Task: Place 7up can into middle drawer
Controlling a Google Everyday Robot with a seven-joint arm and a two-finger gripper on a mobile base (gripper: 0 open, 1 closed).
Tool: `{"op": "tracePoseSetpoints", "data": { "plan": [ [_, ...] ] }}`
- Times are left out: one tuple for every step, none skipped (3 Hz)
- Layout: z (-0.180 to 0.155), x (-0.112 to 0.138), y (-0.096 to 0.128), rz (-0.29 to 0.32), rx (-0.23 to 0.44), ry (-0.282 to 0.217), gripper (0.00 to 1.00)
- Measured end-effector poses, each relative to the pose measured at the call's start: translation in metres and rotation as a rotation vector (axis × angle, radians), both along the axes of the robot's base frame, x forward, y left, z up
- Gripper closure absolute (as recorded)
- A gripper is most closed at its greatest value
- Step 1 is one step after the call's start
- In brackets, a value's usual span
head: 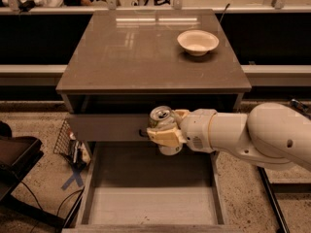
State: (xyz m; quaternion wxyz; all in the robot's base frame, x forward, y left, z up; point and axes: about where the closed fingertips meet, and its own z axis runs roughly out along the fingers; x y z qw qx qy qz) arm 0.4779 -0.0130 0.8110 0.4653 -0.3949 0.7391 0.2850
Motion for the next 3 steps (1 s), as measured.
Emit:
{"op": "tracePoseSetpoints", "data": {
  "plan": [
    [-0.003, -0.001, 0.002, -0.001, 0.010, 0.003, 1.00],
    [-0.049, -0.006, 0.018, 0.010, 0.063, 0.052, 1.00],
    [-0.114, -0.024, 0.048, 0.117, 0.138, 0.022, 1.00]
  ]
}}
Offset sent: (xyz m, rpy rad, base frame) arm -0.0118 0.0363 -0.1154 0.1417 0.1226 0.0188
